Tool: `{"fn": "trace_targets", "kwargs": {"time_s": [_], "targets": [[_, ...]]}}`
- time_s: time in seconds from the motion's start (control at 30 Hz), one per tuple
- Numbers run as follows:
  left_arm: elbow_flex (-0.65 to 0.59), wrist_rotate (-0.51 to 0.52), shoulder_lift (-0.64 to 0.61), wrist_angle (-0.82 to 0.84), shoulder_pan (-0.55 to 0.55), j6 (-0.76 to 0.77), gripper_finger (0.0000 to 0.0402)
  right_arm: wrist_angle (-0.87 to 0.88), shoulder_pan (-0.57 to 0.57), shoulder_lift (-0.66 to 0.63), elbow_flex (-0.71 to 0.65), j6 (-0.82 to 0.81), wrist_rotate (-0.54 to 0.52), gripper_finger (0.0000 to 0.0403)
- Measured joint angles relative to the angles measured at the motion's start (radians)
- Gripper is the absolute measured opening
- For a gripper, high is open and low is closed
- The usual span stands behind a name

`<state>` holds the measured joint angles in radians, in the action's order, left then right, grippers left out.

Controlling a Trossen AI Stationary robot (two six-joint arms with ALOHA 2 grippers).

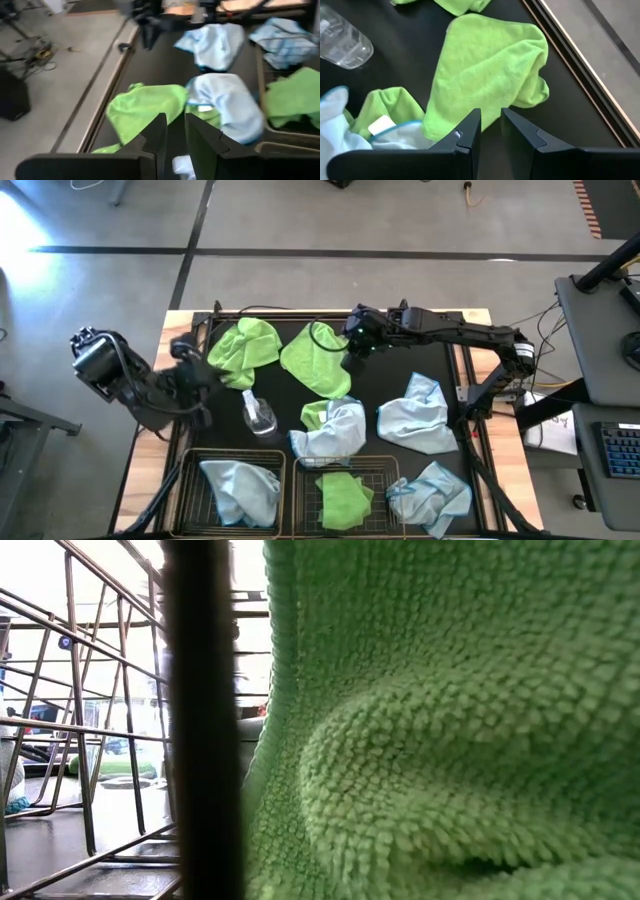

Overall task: Sort microfiber towel by color & place in baskets
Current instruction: Put the green microfiber cloth into the right wire basket

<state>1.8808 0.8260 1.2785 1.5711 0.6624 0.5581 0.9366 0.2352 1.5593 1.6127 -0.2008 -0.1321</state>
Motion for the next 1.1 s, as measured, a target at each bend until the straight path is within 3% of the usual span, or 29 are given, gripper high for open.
{"fn": "trace_targets", "kwargs": {"time_s": [0.23,0.73,0.93,1.1], "targets": [[-0.250,0.084,-0.217,-0.011,-0.037,0.112,0.0052,0.004,0.015,0.000,0.000,0.018,0.000,0.0068],[-0.653,0.081,-0.547,-0.112,-0.131,0.124,0.0052,0.001,0.040,0.000,0.000,0.082,0.001,0.0068],[-0.809,0.060,-0.690,-0.216,-0.131,0.160,0.0052,-0.007,0.058,0.000,0.000,0.084,0.001,0.0068],[-0.916,-0.004,-0.782,-0.404,-0.131,0.053,0.0052,-0.011,0.061,0.000,0.000,0.082,0.001,0.0068]]}}
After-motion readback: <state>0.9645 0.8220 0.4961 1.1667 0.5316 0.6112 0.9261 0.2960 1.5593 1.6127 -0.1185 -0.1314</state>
